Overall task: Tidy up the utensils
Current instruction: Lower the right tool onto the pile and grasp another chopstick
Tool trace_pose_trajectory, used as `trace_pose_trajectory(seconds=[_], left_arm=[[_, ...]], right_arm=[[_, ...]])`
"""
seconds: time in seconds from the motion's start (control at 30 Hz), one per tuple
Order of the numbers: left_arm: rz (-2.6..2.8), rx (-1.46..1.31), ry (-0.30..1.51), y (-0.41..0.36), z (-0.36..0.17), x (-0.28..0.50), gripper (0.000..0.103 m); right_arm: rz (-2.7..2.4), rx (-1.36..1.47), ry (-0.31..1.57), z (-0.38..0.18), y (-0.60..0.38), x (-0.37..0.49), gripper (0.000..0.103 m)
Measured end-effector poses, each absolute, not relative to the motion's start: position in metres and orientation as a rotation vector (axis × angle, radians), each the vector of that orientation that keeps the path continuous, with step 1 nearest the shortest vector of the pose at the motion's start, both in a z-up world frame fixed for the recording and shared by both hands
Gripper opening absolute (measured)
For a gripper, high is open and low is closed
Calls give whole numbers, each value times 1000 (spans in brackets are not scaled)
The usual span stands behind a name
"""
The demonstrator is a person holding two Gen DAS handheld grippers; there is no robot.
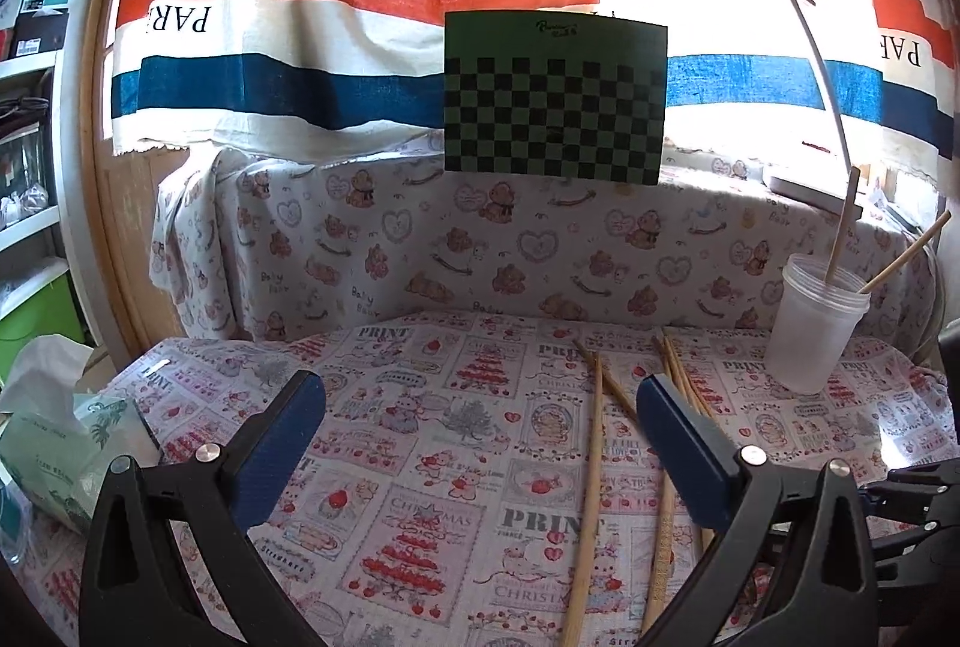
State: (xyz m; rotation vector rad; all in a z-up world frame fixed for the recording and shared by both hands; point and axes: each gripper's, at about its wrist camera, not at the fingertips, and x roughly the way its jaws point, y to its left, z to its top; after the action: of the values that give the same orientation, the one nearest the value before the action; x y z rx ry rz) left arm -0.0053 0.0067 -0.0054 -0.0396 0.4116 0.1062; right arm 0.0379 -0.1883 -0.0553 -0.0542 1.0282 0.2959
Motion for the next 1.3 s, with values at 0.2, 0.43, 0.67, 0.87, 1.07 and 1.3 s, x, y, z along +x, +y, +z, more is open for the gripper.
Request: trace_pose_trajectory(seconds=[0.2, 0.43, 0.67, 0.87, 1.07, 1.3], left_arm=[[106, -9, 399, -1, -6, -8, 103], [113, 1, 396, -3, -5, -9, 103], [124, -21, 425, 2, -5, -4, 103], [126, -26, 430, 3, -6, -3, 103], [129, 10, 436, -2, -7, -2, 103], [113, 22, 447, -4, -8, 0, 103]], right_arm=[[325, -56, 1025, -54, -184, 35, 35], [331, -60, 1055, -53, -183, 32, 24], [268, -17, 1055, -51, -195, 33, 22], [284, 58, 1009, -39, -211, 32, 17], [343, 13, 1049, -48, -213, 20, 17], [309, -63, 1024, -54, -206, 13, 17]])
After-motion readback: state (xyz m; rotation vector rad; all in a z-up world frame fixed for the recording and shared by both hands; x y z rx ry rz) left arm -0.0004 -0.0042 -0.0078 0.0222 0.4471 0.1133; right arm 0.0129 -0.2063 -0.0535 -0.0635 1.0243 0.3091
